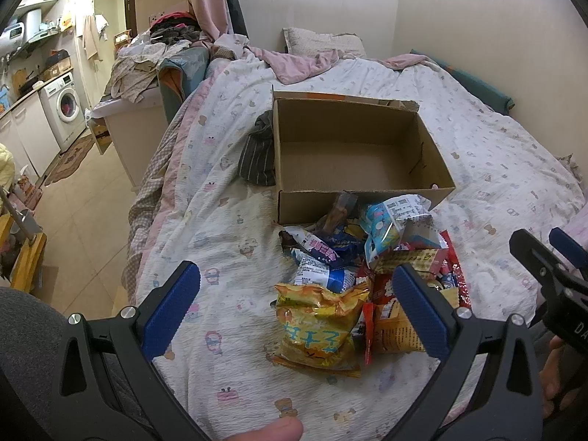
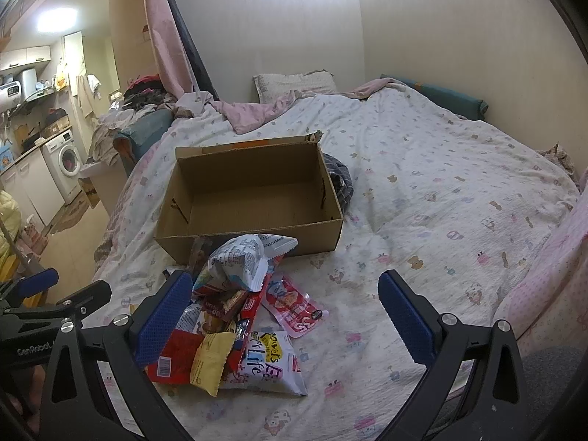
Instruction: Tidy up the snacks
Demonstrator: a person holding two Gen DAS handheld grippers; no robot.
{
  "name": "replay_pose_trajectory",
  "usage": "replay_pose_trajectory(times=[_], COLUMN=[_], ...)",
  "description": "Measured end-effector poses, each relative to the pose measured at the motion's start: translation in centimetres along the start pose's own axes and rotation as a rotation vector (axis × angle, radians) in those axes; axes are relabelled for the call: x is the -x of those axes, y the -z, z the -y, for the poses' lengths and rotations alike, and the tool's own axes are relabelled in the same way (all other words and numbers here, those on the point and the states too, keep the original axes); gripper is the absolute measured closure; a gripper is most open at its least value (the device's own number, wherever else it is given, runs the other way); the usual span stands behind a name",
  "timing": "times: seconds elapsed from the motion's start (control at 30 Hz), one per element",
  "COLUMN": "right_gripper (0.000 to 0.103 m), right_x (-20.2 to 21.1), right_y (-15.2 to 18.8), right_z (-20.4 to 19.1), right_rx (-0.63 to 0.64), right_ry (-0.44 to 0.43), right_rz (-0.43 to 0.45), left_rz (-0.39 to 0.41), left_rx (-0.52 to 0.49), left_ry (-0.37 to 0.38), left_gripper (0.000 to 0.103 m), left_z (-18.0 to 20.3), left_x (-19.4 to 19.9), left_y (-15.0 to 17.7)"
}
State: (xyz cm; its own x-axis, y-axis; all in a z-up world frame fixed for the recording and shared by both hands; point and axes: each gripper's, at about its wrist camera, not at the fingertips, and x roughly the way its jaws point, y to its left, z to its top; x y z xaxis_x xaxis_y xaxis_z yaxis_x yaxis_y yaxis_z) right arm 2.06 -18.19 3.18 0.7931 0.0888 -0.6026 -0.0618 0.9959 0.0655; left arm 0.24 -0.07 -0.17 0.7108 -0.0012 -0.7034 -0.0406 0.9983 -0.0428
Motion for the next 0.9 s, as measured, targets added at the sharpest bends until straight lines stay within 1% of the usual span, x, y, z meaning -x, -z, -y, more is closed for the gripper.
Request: replay_pose_trajectory(times=[0.37,0.5,0.6,0.63,0.7,0.77,0.8,0.87,0.9], right_gripper=[0.000,0.000,0.000,0.000,0.000,0.000,0.000,0.000,0.000], right_x=[0.0,0.0,0.0,-0.1,-0.4,-0.9,-1.3,-1.9,-2.2], right_y=[0.0,0.0,-0.1,-0.3,-0.6,-1.1,-1.4,-1.8,-1.9], right_z=[0.0,0.0,0.1,0.2,0.9,1.6,1.9,2.6,2.9], right_rx=[-0.001,-0.001,-0.010,-0.021,-0.055,-0.084,-0.099,-0.127,-0.145], right_ry=[-0.001,-0.001,-0.004,-0.011,-0.042,-0.069,-0.093,-0.126,-0.135], right_rz=[0.000,-0.001,-0.003,-0.011,-0.047,-0.082,-0.110,-0.138,-0.149], left_rz=[-0.004,-0.030,-0.076,-0.109,-0.159,-0.211,-0.250,-0.302,-0.359], left_rx=[-0.001,0.010,0.031,0.043,0.059,0.085,0.111,0.142,0.156], left_ry=[0.002,-0.010,-0.010,-0.004,-0.001,-0.021,-0.041,-0.042,-0.032], left_gripper=[0.000,0.000,0.000,0.000,0.000,0.000,0.000,0.000,0.000], left_z=[0.0,0.0,-0.3,-0.6,-1.2,-2.1,-2.9,-3.7,-4.1], left_x=[-0.2,-0.4,-1.0,-1.3,-2.1,-3.1,-4.1,-5.4,-6.6], left_y=[0.3,0.2,-0.3,-0.9,-2.1,-3.0,-3.6,-4.0,-3.9])
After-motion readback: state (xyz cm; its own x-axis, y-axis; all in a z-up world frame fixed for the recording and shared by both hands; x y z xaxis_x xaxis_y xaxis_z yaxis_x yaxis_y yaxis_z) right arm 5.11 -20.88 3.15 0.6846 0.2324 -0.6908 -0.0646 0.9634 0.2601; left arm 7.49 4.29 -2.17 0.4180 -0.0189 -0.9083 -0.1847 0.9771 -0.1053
